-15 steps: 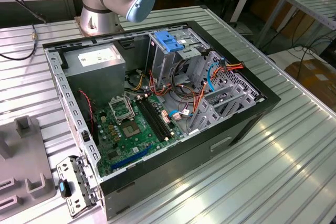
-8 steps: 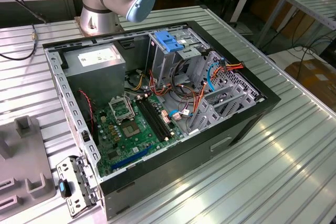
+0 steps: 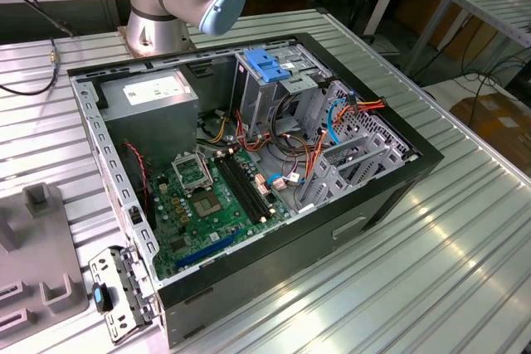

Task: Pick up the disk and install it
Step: 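Pick up the disk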

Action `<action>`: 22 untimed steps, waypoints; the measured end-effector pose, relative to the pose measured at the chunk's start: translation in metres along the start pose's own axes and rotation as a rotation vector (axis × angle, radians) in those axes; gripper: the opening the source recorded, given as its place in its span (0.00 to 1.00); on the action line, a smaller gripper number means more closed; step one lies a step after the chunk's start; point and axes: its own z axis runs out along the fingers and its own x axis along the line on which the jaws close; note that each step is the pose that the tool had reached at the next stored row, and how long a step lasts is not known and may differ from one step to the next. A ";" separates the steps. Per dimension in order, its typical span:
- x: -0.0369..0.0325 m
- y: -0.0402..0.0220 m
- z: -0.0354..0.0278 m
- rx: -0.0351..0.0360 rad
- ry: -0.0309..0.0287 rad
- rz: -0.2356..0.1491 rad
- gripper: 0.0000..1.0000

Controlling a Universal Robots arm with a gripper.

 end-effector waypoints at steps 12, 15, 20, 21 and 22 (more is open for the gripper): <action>0.0000 -0.0001 -0.0029 0.0002 -0.0003 0.002 0.37; 0.0000 -0.0001 -0.0038 0.0000 -0.0004 0.002 0.37; 0.0000 -0.0001 -0.0032 -0.0002 -0.0004 0.002 0.37; 0.0000 0.0000 -0.0026 -0.0001 -0.0005 0.002 0.37; 0.0000 0.0000 -0.0019 -0.0002 -0.0004 0.002 0.37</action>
